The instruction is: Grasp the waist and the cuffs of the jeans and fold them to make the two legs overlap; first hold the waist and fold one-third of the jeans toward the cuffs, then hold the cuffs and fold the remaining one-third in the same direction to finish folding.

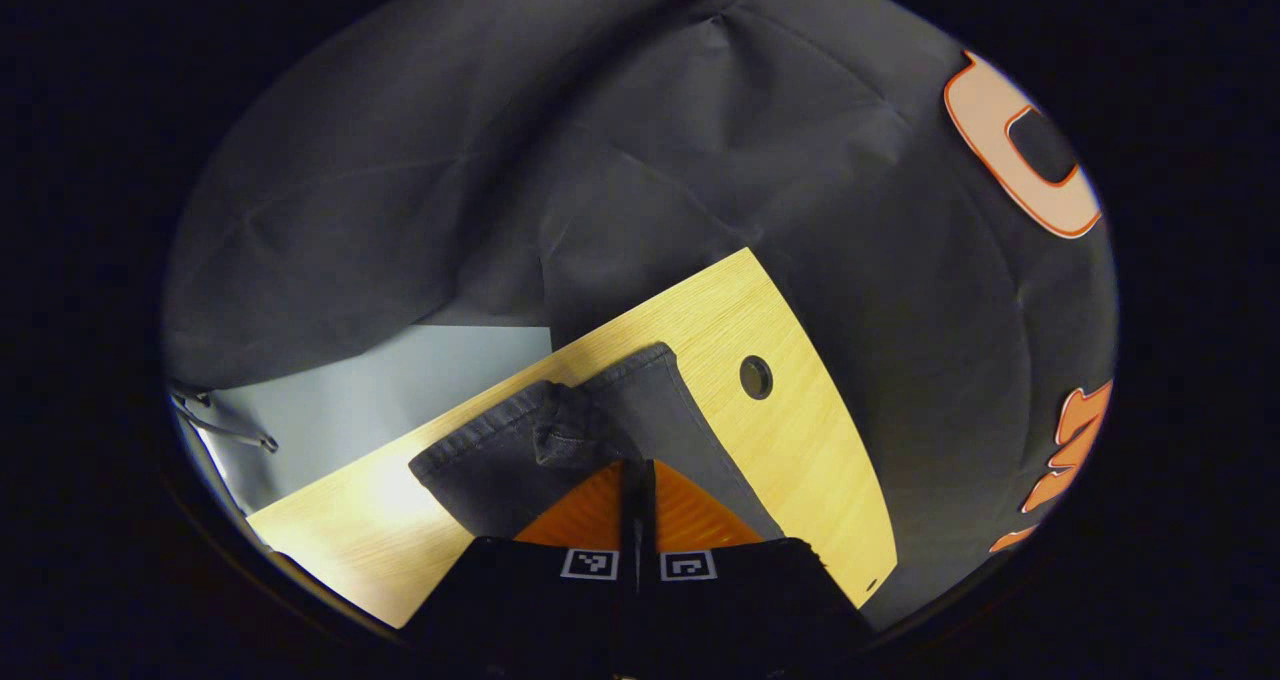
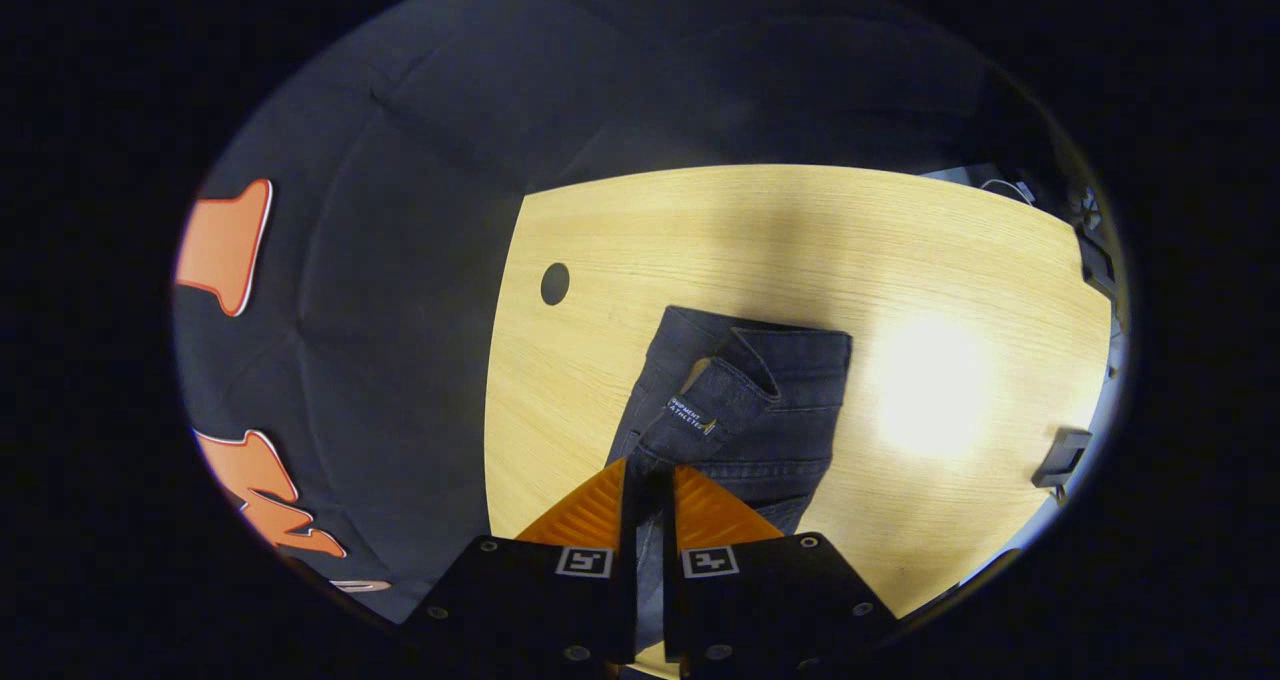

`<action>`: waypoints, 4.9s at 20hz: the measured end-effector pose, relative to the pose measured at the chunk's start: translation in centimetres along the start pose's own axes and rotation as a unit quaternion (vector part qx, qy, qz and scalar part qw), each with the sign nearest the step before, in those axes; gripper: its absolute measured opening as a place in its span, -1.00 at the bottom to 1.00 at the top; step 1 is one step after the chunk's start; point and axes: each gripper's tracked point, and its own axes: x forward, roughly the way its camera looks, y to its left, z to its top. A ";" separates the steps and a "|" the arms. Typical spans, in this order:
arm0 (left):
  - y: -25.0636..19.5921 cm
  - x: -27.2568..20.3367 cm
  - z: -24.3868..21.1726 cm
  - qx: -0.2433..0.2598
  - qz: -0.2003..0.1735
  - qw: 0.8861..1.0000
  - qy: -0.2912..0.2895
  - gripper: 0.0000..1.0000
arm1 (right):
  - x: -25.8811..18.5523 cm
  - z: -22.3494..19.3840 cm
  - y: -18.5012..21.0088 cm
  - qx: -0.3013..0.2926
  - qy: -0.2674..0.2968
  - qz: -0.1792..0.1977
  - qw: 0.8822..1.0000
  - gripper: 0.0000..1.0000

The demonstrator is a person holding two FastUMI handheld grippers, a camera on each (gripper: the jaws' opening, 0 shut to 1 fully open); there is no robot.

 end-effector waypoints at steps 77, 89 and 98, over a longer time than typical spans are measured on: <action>-14.8 -37.9 -14.5 0.415 -0.210 0.765 -0.446 0.92 | 3.8 1.5 -4.6 -0.383 -0.200 -0.003 0.902 -0.61; -10.4 -36.7 -12.6 0.405 -0.181 0.782 -0.438 0.92 | 4.3 1.4 -3.4 -0.521 -0.200 0.045 0.828 -0.61; -6.9 -35.9 -9.6 0.384 -0.144 0.800 -0.438 0.92 | 4.4 0.8 -3.3 -0.596 -0.134 0.072 0.788 -0.61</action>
